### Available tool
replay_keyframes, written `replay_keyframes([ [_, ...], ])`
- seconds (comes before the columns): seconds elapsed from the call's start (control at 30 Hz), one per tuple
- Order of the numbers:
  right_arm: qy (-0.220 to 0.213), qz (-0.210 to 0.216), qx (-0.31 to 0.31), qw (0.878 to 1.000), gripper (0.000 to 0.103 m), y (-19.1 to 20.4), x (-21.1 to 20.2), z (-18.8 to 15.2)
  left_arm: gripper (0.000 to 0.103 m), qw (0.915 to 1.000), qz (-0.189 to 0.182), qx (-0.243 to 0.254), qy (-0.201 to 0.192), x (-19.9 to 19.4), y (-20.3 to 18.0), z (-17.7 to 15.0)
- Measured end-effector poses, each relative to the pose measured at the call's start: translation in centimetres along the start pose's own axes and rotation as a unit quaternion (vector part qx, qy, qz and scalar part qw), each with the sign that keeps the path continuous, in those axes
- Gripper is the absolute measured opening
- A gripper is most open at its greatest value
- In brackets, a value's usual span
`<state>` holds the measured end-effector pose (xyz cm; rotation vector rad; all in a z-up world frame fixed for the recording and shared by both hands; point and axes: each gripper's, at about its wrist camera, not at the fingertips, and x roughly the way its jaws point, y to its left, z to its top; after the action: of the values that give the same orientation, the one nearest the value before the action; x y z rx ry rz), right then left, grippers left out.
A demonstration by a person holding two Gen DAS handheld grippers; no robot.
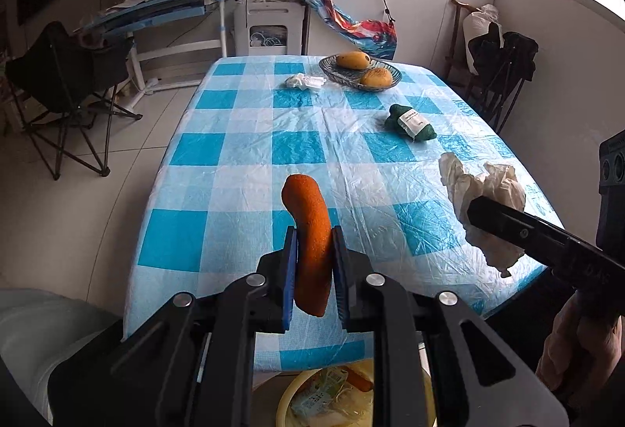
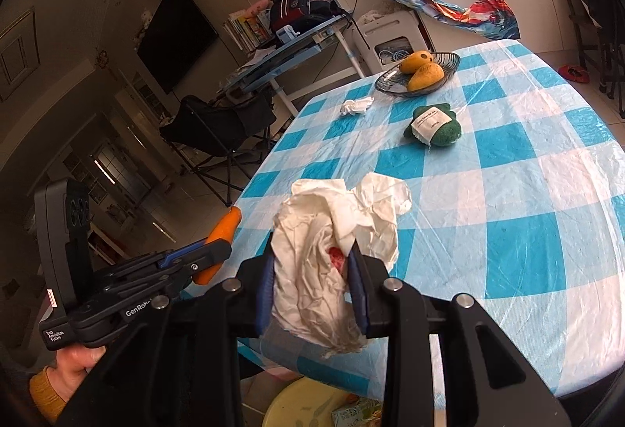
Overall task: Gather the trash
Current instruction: 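Carry the carrot with the left gripper while the right gripper carries the bag to the basin, then open the right gripper to drop the bag while the left gripper releases the carrot into the basin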
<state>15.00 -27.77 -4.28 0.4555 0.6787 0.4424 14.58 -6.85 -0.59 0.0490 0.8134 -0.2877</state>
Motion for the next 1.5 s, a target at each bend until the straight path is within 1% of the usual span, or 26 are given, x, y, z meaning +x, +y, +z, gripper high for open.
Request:
replay_keyframes([
  [0.3, 0.005, 0.026, -0.003, 1.000, 0.033, 2.4, -1.8, -2.3, 0.017, 0.9999, -0.007, -0.001, -0.012, -2.6, -0.5, -1.2],
  [0.47, 0.019, 0.036, 0.000, 0.999, 0.033, 3.6, -2.6, -3.9, 0.017, 0.9998, -0.010, -0.001, -0.019, -4.0, -0.5, -1.8],
  [0.6, 0.043, 0.040, 0.002, 0.998, 0.033, 4.5, -3.0, -5.7, 0.017, 0.9996, -0.011, -0.001, -0.024, -5.0, -0.5, -2.3],
  [0.83, 0.111, 0.032, -0.005, 0.993, 0.035, 6.2, -2.4, -8.8, 0.017, 0.9994, -0.014, -0.003, -0.030, -6.5, -0.4, -3.1],
  [0.93, 0.142, 0.022, -0.008, 0.990, 0.044, 6.5, -1.6, -9.6, 0.017, 0.9994, -0.014, -0.003, -0.032, -6.9, -0.5, -3.5],
  [0.97, 0.146, 0.016, -0.008, 0.989, 0.048, 6.5, -1.5, -9.7, 0.017, 0.9994, -0.014, -0.003, -0.032, -7.1, -0.4, -3.6],
  [1.1, 0.139, 0.004, -0.001, 0.990, 0.055, 6.2, -2.0, -10.0, 0.017, 0.9993, -0.015, -0.003, -0.033, -7.6, -0.4, -4.0],
  [1.2, 0.140, 0.009, 0.006, 0.990, 0.056, 6.0, -2.3, -10.2, 0.017, 0.9993, -0.017, -0.005, -0.032, -8.0, -0.3, -4.4],
  [1.23, 0.147, 0.012, 0.007, 0.989, 0.057, 6.0, -2.1, -10.3, 0.017, 0.9993, -0.017, -0.005, -0.032, -8.1, -0.3, -4.5],
  [1.27, 0.162, 0.018, 0.007, 0.987, 0.060, 6.1, -1.8, -10.6, 0.017, 0.9993, -0.018, -0.005, -0.032, -8.2, -0.3, -4.6],
  [1.3, 0.175, 0.015, 0.007, 0.984, 0.061, 6.2, -1.5, -10.9, 0.017, 0.9993, -0.017, -0.004, -0.032, -8.2, -0.3, -4.6],
  [1.33, 0.179, 0.006, 0.002, 0.984, 0.061, 6.4, -1.4, -11.1, 0.017, 0.9993, -0.018, -0.003, -0.032, -8.4, -0.4, -4.8],
  [1.4, 0.180, -0.003, -0.002, 0.984, 0.062, 6.6, -1.4, -11.2, 0.017, 0.9993, -0.019, -0.002, -0.033, -8.7, -0.6, -5.1],
  [1.5, 0.181, -0.002, 0.010, 0.983, 0.063, 6.2, -1.6, -11.4, 0.017, 0.9993, -0.021, 0.000, -0.031, -9.1, -0.8, -5.6],
])
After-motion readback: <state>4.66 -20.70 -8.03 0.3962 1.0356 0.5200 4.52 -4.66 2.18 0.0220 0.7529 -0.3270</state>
